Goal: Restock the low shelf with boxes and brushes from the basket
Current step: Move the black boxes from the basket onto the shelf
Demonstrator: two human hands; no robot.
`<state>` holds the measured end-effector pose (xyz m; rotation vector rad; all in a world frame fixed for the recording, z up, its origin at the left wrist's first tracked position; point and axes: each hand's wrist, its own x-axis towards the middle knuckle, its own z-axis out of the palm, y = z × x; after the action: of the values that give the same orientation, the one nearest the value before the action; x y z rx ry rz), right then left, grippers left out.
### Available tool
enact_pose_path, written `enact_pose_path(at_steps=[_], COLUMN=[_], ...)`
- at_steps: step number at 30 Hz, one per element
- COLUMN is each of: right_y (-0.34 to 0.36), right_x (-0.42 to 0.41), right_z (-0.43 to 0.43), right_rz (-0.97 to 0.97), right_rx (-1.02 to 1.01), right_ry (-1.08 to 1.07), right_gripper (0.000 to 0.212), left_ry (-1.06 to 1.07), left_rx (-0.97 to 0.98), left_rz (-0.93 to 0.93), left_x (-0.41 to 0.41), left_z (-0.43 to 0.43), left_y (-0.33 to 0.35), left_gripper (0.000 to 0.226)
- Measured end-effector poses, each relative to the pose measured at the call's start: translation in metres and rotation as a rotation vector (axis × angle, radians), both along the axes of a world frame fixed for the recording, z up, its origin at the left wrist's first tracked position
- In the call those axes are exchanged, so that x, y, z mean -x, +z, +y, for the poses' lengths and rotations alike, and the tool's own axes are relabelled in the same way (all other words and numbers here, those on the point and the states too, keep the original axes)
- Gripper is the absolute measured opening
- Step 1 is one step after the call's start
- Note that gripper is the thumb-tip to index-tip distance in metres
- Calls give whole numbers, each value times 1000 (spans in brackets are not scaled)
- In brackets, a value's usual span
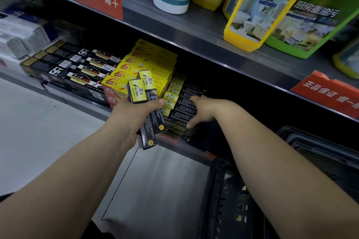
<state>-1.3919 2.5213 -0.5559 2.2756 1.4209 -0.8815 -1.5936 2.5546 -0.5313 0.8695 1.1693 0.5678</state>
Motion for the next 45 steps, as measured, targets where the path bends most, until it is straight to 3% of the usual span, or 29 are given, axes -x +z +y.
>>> enact_pose_path(at_steps=[4,6,8,10,12,16,21,24,26,29,32,35,37,40,45], right_y=[6,18,34,50,57,50,50,50,45,41,31,18,10,-6,-18], right_x=[1,2,8,22,35,43,14,-3,-12,-17,-17,-17,-18,-14,-8], right_z=[0,1,1,-4,-8,-8,-5,-7,-5,1,5,8,10,12,14], right_rz=[-7,-11,204,631,915,1008,842,613,597,688,515,147,27,49,155], right_rx=[-8,-122,-392,-514,-438,-328,-417,-512,-564,-551,-451,-486,-453,-389,-318], right_ry=[-19,-61,-170,-274,-246,-209,-270,-406,-585,-828,-614,-264,-162,-140,-155], right_gripper=[106,91,57,27,27,50,45,6,25,30,57,49,43,38,47], left_ry=[-23,-7,6,12,12,-14,79,104,77,56,71,76,68,66,53], left_rx=[36,62,91,118,135,194,151,164,164,167,179,212,218,193,164], left_rz=[-23,-43,-68,-99,-127,-209,-133,-71,-59,-44,-57,-76,-66,-50,-17], left_x=[-3,-4,-7,-9,-11,-12,-16,-18,-18,-19,-18,-18,-18,-20,-21], left_z=[-2,-3,-3,-4,-3,-1,-2,-2,-3,-4,-3,-3,-3,-4,-6], left_y=[1,2,2,3,4,4,5,4,4,4,6,6,6,4,-2], left_gripper=[45,43,43,42,40,44,51,74,72,74,63,39,29,28,27])
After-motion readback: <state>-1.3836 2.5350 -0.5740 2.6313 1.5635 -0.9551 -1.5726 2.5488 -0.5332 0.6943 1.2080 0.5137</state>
